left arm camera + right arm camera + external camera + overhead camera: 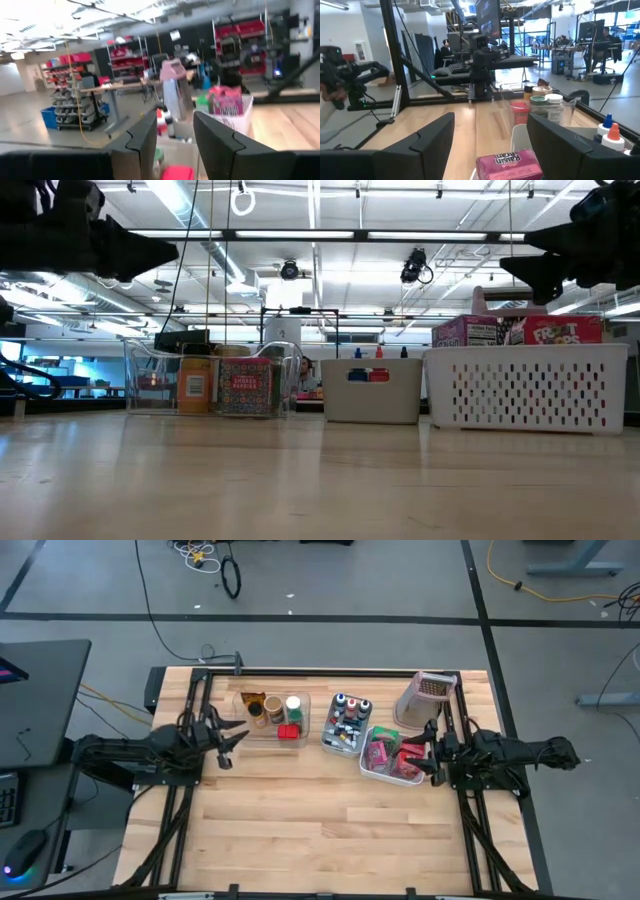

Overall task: Pick & Place Kitchen Items
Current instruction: Return to Home Position

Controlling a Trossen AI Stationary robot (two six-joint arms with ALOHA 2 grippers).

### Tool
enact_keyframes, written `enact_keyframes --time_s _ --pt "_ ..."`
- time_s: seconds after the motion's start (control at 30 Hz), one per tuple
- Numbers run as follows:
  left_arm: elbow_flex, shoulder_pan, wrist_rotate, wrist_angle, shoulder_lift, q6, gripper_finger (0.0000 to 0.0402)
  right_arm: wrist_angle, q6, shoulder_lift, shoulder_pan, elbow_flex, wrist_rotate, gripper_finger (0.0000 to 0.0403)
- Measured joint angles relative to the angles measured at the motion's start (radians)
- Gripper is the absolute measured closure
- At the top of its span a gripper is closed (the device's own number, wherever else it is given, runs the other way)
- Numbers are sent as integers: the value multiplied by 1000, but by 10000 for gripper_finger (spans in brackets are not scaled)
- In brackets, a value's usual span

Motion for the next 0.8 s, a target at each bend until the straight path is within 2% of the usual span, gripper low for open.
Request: enact_keyframes --time_s 0.23,0.43,0.63,0.8 --pt "0 0 51 -166 0 -33 264 -3 -10 0 0 1 0 142" --pt "0 0 52 -170 0 -19 264 -46 -65 0 0 2 1 142" --pt "-1 0 51 -170 0 26 264 -44 -39 0 0 2 1 142" --pt "-1 0 50 -170 0 -42 264 -44 -39 0 0 2 1 142"
